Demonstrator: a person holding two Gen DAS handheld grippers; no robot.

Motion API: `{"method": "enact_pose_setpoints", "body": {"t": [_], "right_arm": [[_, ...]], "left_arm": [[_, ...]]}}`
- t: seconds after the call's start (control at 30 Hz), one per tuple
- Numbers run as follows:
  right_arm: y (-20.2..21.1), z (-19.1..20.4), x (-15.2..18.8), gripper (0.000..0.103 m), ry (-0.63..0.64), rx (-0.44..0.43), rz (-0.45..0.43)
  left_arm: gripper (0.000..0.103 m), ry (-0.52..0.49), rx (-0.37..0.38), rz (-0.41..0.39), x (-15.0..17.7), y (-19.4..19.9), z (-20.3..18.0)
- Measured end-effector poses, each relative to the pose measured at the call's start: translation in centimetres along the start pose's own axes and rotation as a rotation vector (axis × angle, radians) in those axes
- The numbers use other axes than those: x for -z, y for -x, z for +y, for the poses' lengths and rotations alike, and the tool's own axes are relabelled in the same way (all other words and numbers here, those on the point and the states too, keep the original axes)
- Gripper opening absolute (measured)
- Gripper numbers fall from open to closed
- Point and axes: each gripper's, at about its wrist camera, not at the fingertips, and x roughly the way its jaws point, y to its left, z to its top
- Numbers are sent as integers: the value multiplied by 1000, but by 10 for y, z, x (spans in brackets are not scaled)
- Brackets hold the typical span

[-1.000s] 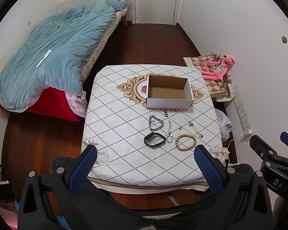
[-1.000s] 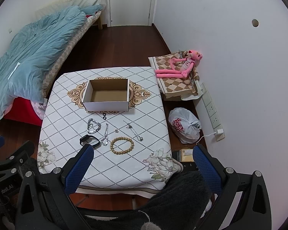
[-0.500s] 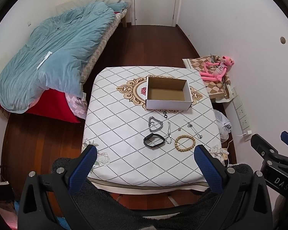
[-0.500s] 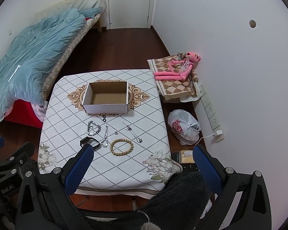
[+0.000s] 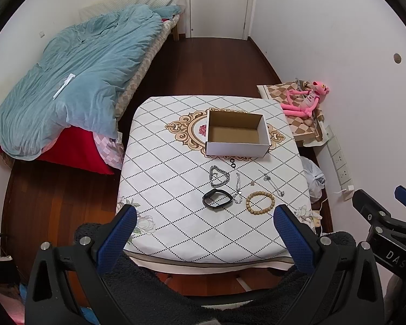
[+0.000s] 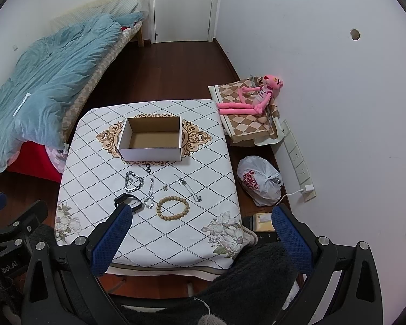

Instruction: Organize jewelry

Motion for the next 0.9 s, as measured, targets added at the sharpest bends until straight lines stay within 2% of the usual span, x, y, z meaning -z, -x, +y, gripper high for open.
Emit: {"method": "enact_pose_setpoints", "body": {"t": [0.27,0.4,0.53,0.63,0.8,0.9], "right_arm": [[4,1,0,103,-4,-4,-14],[-15,-6,0,103,-43,1,1],[-68,-14,2,103,-87,14,61],[-125,-15,11,101,-106,14,132],[-221,-4,33,87,-118,-12,277],[-264,3,46,83,-122,-14,334]], "left_arm": [[103,0,0,-2,0,-1,-1],[103,13,-35,-19,-3,-14,2],[103,21,-111,-18,-8,-52,6],[103,12,-160,24,-9,-93,10],[103,-21,-210,124,-2,-158,15],[103,-32,-220,164,4,-185,18]]}}
